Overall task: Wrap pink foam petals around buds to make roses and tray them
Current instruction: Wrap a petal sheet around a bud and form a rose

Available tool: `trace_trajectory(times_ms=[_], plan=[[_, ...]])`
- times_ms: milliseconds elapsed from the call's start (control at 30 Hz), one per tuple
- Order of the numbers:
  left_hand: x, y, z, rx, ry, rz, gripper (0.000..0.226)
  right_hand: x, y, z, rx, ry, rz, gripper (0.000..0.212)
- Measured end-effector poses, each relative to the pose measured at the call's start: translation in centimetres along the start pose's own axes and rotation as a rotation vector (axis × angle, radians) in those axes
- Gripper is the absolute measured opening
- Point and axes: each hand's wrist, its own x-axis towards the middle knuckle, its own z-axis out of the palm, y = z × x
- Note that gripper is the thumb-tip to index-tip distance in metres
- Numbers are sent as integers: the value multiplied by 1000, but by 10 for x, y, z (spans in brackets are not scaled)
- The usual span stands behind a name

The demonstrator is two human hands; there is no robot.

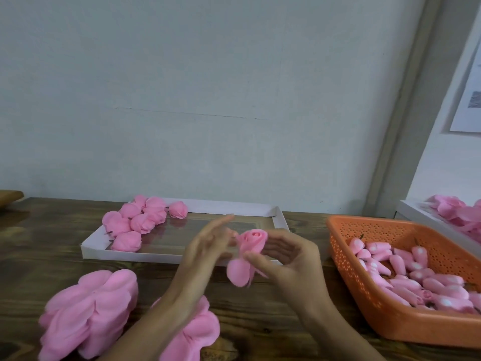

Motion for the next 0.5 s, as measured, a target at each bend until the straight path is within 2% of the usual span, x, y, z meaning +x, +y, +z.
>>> trace_trajectory(times_ms=[67,133,200,367,500], plan=[[4,2,-6,-49,30,-80,64,2,-2,-3,148,7,68,35],[6,4,-11,-48,-32,-132,56,3,-2,-3,235,2,94,36],[6,2,-14,-25,-78,-154,44,4,0,-3,275,0,103,37],[3,1,-9,-136,-153,-241,38,4,6,-4,339,6,133,37],[3,1,-6,-208,-124,-361,49,5,7,-6,391,-23,151,39]])
